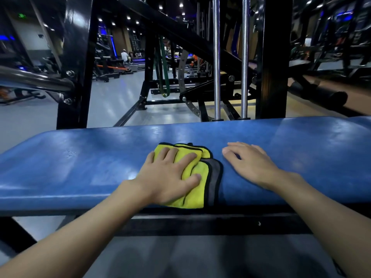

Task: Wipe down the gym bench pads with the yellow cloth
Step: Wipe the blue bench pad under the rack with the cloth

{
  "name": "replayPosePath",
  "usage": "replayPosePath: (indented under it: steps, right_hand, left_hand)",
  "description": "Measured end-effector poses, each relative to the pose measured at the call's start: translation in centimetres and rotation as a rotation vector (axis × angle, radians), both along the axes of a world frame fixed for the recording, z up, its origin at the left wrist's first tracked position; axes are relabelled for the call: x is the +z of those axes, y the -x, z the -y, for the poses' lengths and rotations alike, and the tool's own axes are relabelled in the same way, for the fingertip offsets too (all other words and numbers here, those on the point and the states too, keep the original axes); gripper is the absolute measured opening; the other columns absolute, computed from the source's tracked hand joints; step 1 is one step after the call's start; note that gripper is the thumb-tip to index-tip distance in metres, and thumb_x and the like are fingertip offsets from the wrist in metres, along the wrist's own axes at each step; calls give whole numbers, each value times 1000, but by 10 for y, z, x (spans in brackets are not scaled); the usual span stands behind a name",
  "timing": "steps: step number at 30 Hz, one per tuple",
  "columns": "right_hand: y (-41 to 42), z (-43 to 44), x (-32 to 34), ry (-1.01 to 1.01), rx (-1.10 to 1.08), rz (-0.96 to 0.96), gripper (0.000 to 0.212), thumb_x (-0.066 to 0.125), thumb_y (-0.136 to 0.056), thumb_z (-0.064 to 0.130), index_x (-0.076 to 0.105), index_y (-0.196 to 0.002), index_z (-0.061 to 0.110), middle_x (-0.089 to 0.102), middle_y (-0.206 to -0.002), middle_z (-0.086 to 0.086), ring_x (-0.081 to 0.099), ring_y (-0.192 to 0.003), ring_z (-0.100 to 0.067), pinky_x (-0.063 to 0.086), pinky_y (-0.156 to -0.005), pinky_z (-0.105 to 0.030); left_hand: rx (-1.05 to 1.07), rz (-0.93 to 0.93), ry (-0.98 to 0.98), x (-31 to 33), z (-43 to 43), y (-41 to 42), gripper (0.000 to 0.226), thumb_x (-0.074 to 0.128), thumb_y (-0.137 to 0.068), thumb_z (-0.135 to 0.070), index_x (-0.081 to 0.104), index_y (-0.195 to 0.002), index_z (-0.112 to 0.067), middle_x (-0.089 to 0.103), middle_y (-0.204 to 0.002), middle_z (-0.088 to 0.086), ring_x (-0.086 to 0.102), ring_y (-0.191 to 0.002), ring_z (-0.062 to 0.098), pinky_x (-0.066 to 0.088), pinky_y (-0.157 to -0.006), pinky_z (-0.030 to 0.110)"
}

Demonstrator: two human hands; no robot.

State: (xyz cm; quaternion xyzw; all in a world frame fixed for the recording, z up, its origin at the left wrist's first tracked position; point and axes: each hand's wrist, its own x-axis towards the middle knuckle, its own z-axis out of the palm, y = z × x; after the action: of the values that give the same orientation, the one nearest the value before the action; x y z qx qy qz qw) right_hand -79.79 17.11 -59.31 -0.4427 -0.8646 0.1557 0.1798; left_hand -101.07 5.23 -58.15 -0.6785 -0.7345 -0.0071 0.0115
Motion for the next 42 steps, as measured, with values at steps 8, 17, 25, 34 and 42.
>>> replayPosePath:
  steps: [8,17,25,34,42]
  right_hand:
    - [3,-6,15,-23,-6,123,54,22,-99,58,53,-78,19,57,-94,6,55,-96,-16,37,-103,-46]
    - [9,-21,-4,0,-44,268,67,7,-93,67,25,-153,41,13,-165,10,2,-152,-13,-1,-121,-50]
    - [9,-23,-6,-30,-58,322,67,9,-90,68,18,-153,47,6,-165,16,-3,-152,-9,-1,-122,-46]
    - [9,-22,-7,-37,-68,279,65,13,-90,67,22,-151,47,10,-164,17,-1,-151,-9,0,-122,-45]
    - [10,-22,-7,15,-70,198,60,9,-95,63,29,-149,48,15,-163,17,2,-151,-8,-3,-122,-44]
  left_hand:
    - [38,-35,-12,1,-12,-13,78,10,-79,-86,17,-149,-52,25,-160,5,16,-148,27,14,-118,56]
    - [78,32,42,5,-100,17,70,25,-85,-84,20,-148,-56,21,-163,1,17,-149,32,12,-118,59]
    - [130,45,54,9,-200,42,72,24,-85,-84,21,-150,-53,23,-162,7,19,-148,38,16,-115,62]
    - [179,33,64,11,-226,45,75,19,-87,-83,17,-154,-49,14,-166,10,13,-151,38,10,-115,63]
    - [120,25,9,3,-165,36,65,21,-89,-76,22,-150,-52,22,-162,8,18,-148,36,14,-115,60]
